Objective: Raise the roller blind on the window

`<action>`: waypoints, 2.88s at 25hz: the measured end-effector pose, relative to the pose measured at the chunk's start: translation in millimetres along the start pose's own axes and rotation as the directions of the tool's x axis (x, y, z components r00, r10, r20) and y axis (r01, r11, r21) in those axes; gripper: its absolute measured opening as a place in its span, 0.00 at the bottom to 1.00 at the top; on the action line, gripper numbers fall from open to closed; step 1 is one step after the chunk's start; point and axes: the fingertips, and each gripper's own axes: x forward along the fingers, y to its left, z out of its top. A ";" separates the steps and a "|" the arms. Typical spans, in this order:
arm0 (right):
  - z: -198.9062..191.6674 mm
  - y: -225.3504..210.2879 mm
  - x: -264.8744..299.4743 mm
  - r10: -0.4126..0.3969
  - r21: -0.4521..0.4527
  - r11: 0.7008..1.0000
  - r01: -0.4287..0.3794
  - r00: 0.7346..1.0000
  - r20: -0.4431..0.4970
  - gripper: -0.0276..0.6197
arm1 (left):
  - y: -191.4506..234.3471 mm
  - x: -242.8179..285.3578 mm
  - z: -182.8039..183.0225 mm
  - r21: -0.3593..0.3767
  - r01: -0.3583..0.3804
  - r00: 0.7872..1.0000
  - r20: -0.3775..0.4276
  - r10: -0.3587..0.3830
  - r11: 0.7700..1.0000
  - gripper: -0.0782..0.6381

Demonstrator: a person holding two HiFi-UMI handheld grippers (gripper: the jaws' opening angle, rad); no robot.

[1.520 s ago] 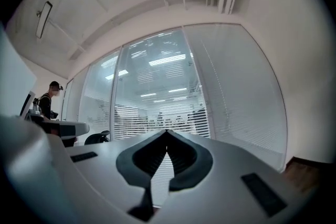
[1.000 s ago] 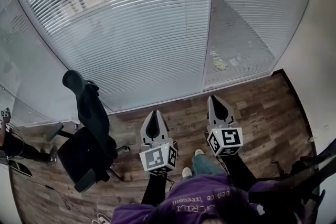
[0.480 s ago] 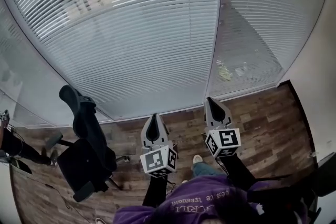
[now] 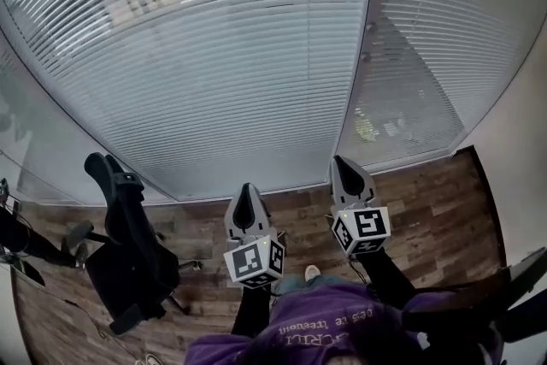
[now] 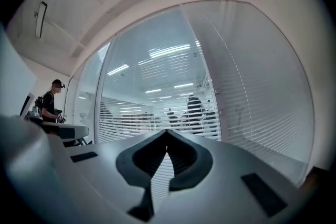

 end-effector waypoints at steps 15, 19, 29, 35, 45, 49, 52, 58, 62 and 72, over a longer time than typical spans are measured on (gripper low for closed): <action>5.4 -23.8 80.4 -0.047 0.014 0.999 0.046 0.999 0.016 0.04 | 19.6 85.5 10.1 0.014 0.019 1.000 0.006 -0.019 1.000 0.11; 13.4 -35.4 109.3 -0.102 0.005 0.995 0.101 0.993 0.058 0.04 | 35.0 117.6 10.1 0.013 0.038 0.999 0.000 -0.038 0.999 0.11; 39.4 -69.6 160.7 -0.267 0.007 0.963 0.270 0.951 0.156 0.04 | 64.4 183.3 10.3 0.014 0.140 0.990 -0.016 -0.140 0.990 0.11; 27.4 -64.4 171.1 -0.300 -0.002 0.953 0.304 0.940 0.161 0.04 | 86.7 199.2 10.3 0.010 0.144 0.990 0.008 -0.144 0.990 0.11; 86.3 -141.1 169.2 -0.399 0.009 0.911 0.413 0.873 0.279 0.09 | 85.5 208.5 9.1 -0.011 0.109 0.994 0.003 -0.109 0.994 0.11; 107.4 -170.0 172.8 -0.400 0.008 0.909 0.417 0.866 0.299 0.12 | 80.7 213.2 6.9 -0.010 0.106 0.994 0.001 -0.106 0.994 0.11; 116.9 -187.1 180.8 -0.383 0.003 0.918 0.397 0.883 0.271 0.19 | 75.7 214.5 6.3 -0.007 0.105 0.994 -0.001 -0.105 0.994 0.11; 116.2 -225.3 203.2 -0.368 -0.003 0.927 0.375 0.909 0.195 0.26 | 72.4 218.7 -2.6 -0.003 0.086 0.996 -0.008 -0.086 0.996 0.11; 116.7 -241.3 216.3 -0.351 0.003 0.935 0.355 0.922 0.161 0.27 | 67.6 222.1 -4.0 -0.001 0.081 0.997 -0.005 -0.081 0.997 0.11; 112.8 -250.9 224.6 -0.335 0.028 0.942 0.334 0.934 0.128 0.27 | 63.5 223.4 -5.2 0.003 0.069 0.998 -0.005 -0.069 0.998 0.11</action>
